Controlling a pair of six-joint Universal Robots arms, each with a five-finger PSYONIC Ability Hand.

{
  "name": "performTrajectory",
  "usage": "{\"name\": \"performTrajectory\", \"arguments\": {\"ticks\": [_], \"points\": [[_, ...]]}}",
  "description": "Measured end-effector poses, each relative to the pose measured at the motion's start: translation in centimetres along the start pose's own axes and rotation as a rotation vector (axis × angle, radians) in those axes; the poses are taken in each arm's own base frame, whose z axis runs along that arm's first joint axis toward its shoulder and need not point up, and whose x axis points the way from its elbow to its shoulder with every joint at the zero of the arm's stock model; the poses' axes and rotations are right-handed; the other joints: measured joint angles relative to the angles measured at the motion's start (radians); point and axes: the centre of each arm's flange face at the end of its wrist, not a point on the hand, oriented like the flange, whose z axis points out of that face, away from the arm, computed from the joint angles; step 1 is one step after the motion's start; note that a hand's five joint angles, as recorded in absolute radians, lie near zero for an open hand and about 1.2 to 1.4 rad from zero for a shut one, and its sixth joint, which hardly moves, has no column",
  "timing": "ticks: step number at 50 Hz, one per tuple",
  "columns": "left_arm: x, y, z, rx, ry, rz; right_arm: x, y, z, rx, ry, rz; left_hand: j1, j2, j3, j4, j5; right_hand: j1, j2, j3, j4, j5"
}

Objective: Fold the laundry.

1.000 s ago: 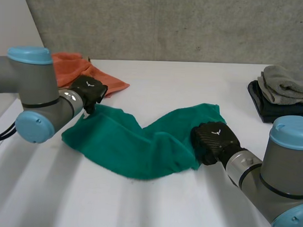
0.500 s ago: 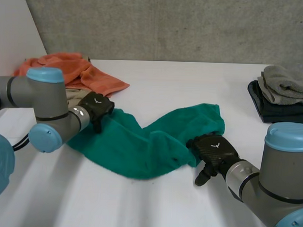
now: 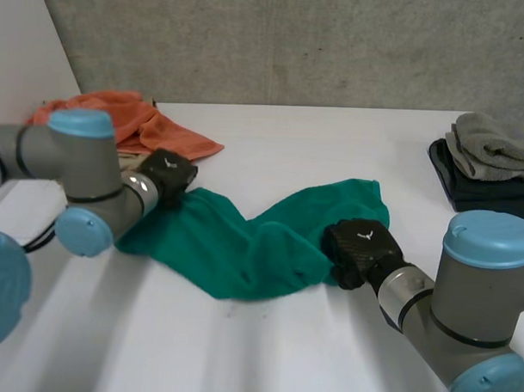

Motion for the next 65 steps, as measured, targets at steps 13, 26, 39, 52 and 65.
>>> {"name": "performTrajectory", "arguments": {"ticks": [13, 26, 39, 52, 65], "points": [[-5.4, -8.7, -9.1, 0.175, -0.13, -0.143, 1.9, -6.1, -1.0, 0.165, 0.053, 0.016, 0.0, 0.0, 0.001, 0.0, 0.0, 0.0, 0.0, 0.0, 0.003, 0.0], [-6.6, -9.8, -15.7, 0.166, -0.148, -0.297, 6.5, -18.3, -7.5, 0.378, 0.23, -0.223, 0.0, 0.005, 0.005, 0.001, 0.015, 0.0, 0.0, 0.005, 0.005, 0.0], [-1.9, -3.1, -12.7, 0.027, -0.073, -0.316, 6.5, -10.2, -0.5, 0.044, 0.083, -0.168, 0.0, 0.005, 0.006, 0.001, 0.015, 0.0, 0.0, 0.005, 0.005, 0.0], [-1.0, -2.1, -12.5, 0.02, -0.067, -0.322, 8.5, -8.7, 0.4, -0.039, 0.152, -0.117, 0.0, 0.005, 0.006, 0.001, 0.015, -0.701, -0.751, -0.755, -0.771, -0.757], [-1.3, -2.6, -13.2, 0.038, -0.073, -0.324, 10.7, -4.9, -5.0, -0.225, 0.203, -0.028, 0.0, 0.005, 0.006, 0.001, 0.015, -0.788, -0.824, -0.847, -0.857, -0.811]]}}
